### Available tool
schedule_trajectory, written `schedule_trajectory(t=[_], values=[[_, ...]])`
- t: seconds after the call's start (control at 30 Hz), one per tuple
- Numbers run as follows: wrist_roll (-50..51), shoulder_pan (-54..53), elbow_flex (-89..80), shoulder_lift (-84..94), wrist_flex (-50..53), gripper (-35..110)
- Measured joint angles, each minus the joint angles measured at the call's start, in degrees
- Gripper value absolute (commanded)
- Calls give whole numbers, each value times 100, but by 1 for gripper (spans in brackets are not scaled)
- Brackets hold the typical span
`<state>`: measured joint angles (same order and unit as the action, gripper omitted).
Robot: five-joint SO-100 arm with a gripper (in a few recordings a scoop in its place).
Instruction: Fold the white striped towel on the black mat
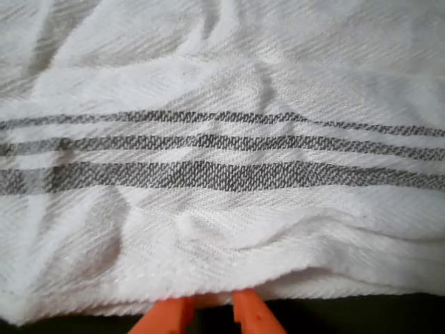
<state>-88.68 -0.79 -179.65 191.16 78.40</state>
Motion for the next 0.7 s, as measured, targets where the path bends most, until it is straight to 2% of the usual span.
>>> schedule_trajectory(t=[0.23, 0.33, 0.7], values=[[-70, -35, 0, -9, 0, 8], [-229, -70, 0, -9, 0, 0], [-105, -88, 0, -53, 9, 0]])
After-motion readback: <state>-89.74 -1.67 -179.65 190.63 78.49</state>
